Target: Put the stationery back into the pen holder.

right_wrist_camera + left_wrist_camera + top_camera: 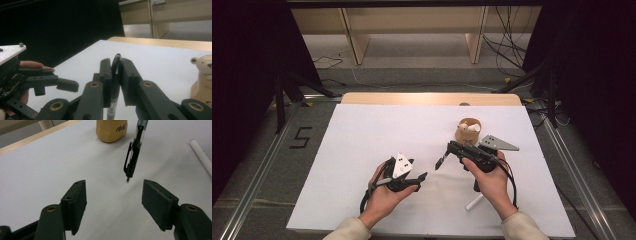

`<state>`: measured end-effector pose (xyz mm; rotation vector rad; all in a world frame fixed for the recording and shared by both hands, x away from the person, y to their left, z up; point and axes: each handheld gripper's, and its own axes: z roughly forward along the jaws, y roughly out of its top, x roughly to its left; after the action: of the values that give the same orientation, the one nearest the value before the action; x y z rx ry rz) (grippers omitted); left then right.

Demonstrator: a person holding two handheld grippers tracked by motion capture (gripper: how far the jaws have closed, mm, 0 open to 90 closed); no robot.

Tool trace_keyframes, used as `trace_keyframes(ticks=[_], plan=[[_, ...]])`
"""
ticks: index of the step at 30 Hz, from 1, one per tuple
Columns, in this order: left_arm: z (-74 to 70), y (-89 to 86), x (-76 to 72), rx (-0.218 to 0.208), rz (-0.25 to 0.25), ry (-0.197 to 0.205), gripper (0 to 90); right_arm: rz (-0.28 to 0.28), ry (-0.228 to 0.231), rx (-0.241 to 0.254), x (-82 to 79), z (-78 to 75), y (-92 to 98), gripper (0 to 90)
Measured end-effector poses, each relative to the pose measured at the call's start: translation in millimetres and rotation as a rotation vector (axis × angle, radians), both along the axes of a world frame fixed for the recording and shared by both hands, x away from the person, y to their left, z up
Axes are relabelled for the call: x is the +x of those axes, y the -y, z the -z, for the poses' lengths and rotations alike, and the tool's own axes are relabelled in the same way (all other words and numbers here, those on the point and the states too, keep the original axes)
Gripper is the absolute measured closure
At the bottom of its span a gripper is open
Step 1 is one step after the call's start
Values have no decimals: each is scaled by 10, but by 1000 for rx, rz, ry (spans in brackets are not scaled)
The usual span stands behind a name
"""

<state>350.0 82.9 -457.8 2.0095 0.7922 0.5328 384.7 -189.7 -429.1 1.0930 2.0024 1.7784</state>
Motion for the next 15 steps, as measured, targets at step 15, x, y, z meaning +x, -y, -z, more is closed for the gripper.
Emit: trace_keyframes(ticks=[15], plan=[[3,-214,8,6,-36,-17,343,58,17,1,52,-60,164,806]])
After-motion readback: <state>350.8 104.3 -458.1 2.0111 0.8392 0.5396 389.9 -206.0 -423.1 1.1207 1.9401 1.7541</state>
